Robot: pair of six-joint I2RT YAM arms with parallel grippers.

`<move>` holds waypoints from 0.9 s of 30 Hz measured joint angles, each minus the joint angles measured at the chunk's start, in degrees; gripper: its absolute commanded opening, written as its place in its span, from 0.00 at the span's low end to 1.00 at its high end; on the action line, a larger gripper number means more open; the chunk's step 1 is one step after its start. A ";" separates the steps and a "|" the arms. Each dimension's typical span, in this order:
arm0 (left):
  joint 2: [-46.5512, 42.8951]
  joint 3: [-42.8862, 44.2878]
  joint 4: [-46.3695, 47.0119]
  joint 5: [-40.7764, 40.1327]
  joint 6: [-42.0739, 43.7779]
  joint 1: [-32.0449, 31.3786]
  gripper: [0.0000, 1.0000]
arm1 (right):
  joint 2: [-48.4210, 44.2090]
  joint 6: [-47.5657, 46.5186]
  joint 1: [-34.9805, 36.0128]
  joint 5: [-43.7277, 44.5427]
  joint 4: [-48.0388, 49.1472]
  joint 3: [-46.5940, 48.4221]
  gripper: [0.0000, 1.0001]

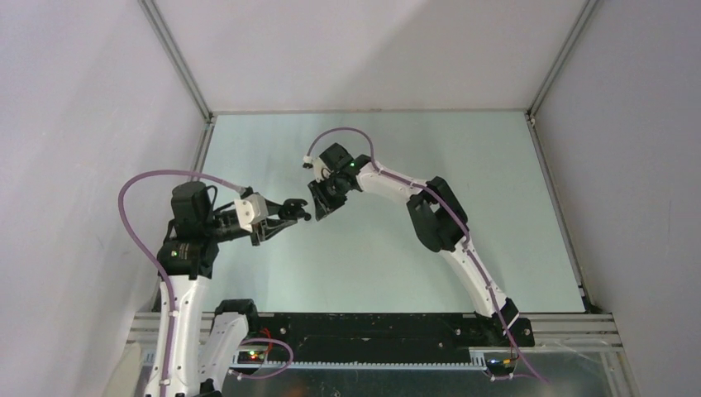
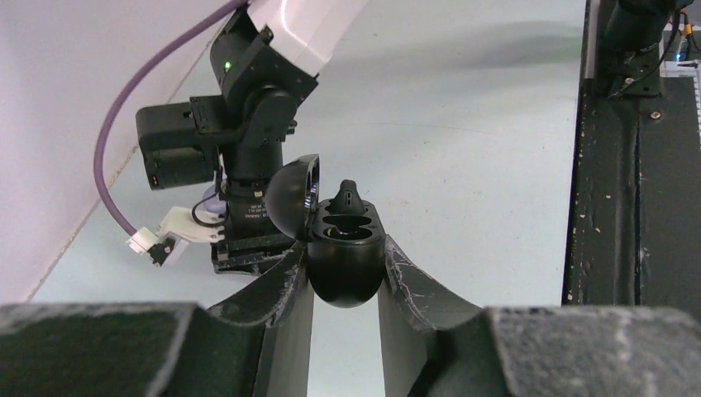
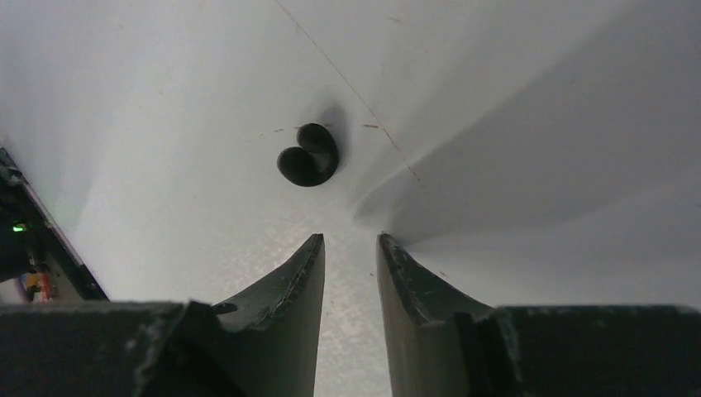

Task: Insert the wireless bluetooth earbuds into the charging case
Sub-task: Pick up the left earbud from the center of the board.

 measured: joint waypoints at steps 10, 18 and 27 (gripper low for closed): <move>-0.61 -1.11 0.85 1.07 -0.15 1.29 0.00 | 4.02 6.75 1.20 0.63 -1.99 6.47 0.28; -0.85 -1.55 1.66 1.79 -0.55 1.92 0.00 | 6.73 10.25 0.13 -0.87 -2.08 8.44 0.25; -0.83 -1.55 2.43 2.05 -0.57 2.19 0.00 | 8.09 12.26 -0.04 -2.51 -1.88 10.19 0.31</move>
